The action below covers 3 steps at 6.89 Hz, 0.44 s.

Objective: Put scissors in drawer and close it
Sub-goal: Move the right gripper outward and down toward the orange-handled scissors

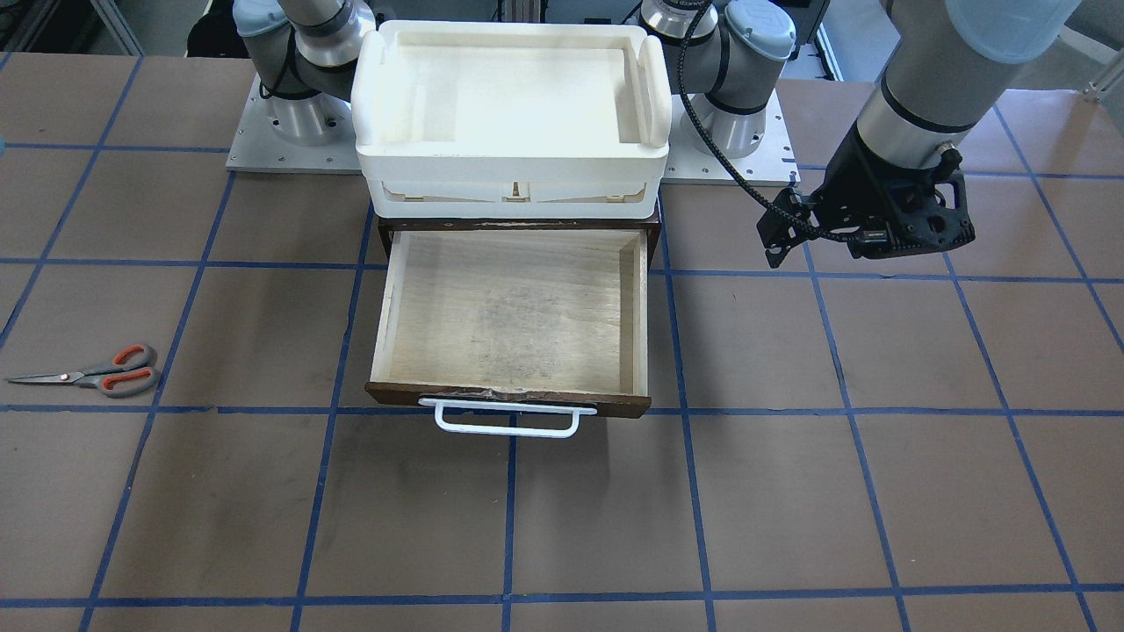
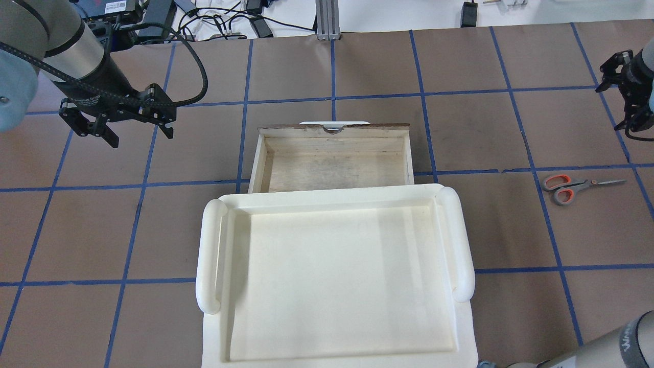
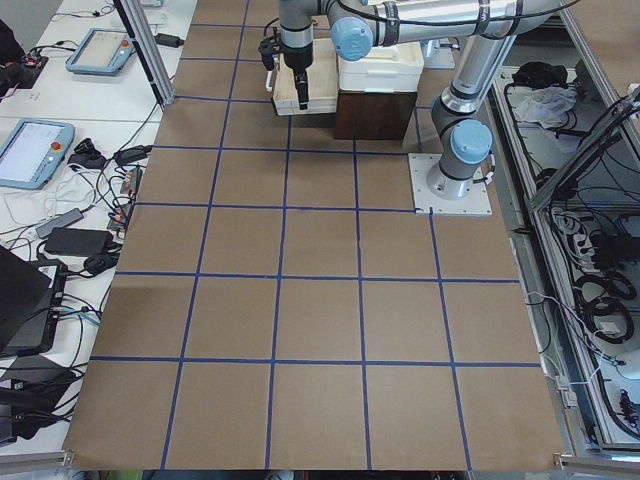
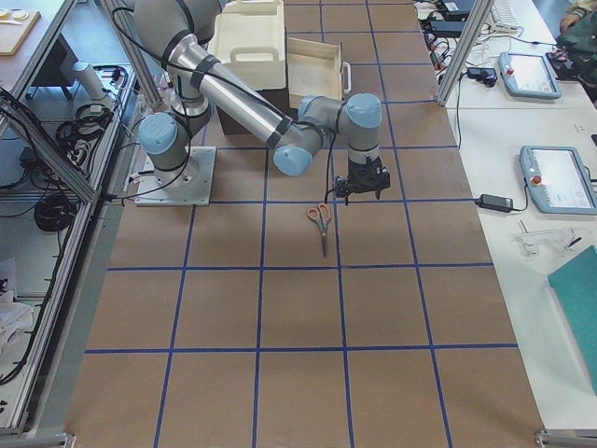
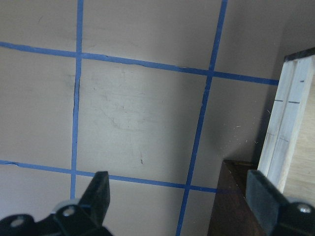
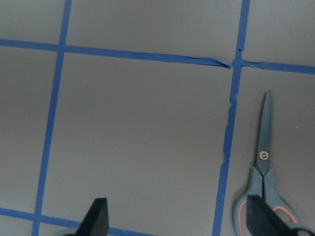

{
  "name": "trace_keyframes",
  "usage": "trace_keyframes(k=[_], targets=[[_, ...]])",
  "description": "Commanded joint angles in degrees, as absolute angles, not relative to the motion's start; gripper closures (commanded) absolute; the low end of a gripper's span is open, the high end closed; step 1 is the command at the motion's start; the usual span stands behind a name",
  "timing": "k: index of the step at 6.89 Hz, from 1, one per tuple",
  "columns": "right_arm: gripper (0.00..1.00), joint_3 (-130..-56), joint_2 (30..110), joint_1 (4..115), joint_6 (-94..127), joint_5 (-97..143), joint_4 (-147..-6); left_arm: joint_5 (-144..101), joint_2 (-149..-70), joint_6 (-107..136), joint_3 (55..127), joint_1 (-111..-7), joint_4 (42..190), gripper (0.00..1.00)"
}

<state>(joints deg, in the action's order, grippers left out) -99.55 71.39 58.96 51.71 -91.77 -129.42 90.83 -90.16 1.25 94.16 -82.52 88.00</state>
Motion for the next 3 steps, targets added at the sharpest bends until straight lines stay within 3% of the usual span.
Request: trace_keyframes(k=[1, 3], targets=[[0.0, -101.86, 69.27, 54.96, 50.98, -89.04, -128.09, 90.88, -89.65, 1.32, 94.04, -82.53, 88.5, 0.0], [0.04, -102.13, 69.26, 53.44, 50.89, -86.75, -120.17, 90.88, -89.47, 1.23, 93.87, -82.44, 88.24, 0.0]])
